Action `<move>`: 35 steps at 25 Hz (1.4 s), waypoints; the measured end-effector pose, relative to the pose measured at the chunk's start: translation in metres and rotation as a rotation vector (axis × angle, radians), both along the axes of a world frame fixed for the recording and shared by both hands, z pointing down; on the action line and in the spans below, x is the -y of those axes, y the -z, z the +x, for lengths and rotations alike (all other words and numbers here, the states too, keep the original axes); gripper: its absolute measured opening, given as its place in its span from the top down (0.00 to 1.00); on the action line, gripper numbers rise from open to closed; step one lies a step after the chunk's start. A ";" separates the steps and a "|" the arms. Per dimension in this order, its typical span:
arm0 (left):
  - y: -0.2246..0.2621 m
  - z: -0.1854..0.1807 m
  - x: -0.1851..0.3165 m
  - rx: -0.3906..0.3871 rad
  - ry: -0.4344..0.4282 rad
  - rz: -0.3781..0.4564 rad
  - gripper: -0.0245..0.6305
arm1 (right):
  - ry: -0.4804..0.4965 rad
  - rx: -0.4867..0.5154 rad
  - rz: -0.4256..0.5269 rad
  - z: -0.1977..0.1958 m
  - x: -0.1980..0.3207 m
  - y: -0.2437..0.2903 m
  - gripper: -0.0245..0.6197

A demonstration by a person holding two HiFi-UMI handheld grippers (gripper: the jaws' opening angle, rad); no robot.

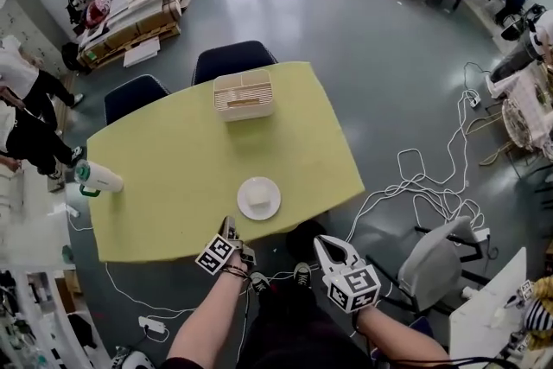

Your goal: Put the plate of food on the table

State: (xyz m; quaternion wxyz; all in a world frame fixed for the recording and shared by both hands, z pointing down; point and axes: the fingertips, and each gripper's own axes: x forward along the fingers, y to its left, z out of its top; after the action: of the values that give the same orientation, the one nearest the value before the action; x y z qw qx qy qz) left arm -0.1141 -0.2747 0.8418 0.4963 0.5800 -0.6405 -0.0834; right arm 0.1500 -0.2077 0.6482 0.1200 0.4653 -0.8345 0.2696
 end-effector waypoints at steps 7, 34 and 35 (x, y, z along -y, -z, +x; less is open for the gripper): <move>0.094 -0.015 -0.050 0.205 -0.205 0.111 0.95 | 0.063 0.086 0.071 -0.037 0.000 0.036 0.94; 0.333 0.021 -0.162 0.541 -0.457 0.583 0.95 | 0.204 0.065 0.227 -0.109 -0.040 0.133 0.95; 0.333 0.021 -0.162 0.539 -0.456 0.583 0.95 | 0.202 0.065 0.228 -0.108 -0.040 0.135 0.95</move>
State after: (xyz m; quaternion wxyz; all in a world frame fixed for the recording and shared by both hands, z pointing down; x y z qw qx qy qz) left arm -0.0930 -0.1126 0.5091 0.1335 0.8228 -0.5525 0.0053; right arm 0.0419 -0.1675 0.5136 0.0657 0.3804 -0.9058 0.1746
